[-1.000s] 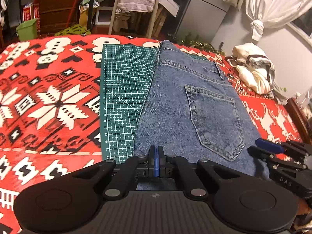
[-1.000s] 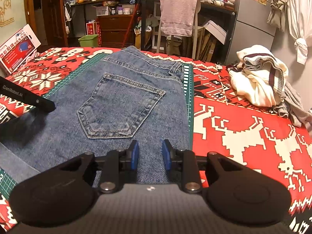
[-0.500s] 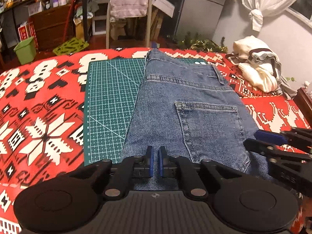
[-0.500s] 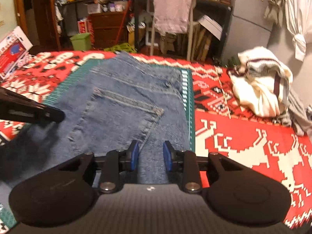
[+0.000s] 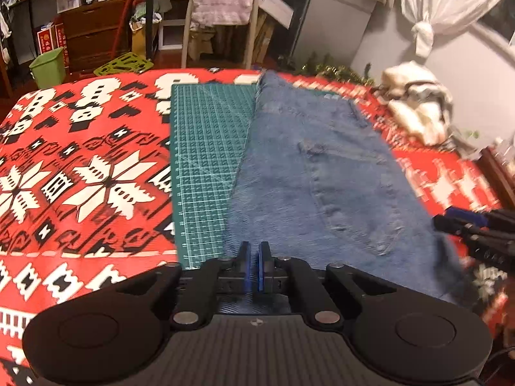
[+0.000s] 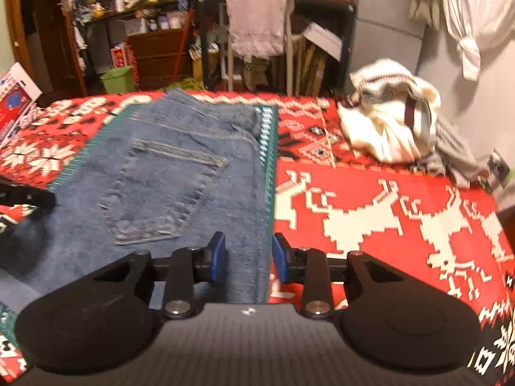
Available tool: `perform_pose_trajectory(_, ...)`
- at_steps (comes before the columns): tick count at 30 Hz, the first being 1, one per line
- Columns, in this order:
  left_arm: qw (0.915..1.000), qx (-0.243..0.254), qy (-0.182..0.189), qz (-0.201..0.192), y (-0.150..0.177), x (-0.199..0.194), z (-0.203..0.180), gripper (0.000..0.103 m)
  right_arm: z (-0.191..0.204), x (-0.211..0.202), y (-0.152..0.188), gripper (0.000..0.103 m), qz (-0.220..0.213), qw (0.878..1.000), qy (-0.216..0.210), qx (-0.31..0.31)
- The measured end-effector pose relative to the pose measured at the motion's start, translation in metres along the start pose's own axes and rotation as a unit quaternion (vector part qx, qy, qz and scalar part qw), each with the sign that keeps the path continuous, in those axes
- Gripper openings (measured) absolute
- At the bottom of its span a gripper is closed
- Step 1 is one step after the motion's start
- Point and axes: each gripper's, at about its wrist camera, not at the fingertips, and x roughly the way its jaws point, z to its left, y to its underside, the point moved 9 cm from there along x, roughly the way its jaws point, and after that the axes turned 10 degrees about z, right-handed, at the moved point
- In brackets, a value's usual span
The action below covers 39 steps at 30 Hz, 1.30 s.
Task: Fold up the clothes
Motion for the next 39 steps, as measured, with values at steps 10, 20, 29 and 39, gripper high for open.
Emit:
perform_pose_trajectory(10,0.9985,0.054,-0.006,0.005,0.007,0.028,-0.043,0.009,0.048,0.032,0.0,0.039,0.017,0.999,-0.02,-0.033)
perform_pose_trajectory(20,0.9992,0.038,0.014,0.006,0.03,0.012,-0.026,0.038,0.031,0.011,0.028,0.065,0.016,0.999,0.0,-0.042)
perform_pose_trajectory(29,0.9906,0.113,-0.076,-0.002,0.055,0.022,-0.063,0.103,0.016,0.01,0.045,0.096,0.03,0.999,0.017,-0.009)
perform_pose_trajectory(39,0.9918,0.109,-0.067,-0.013,0.054,0.023,-0.06,0.103,0.005,0.013,0.051,0.103,0.025,0.999,0.004,0.028)
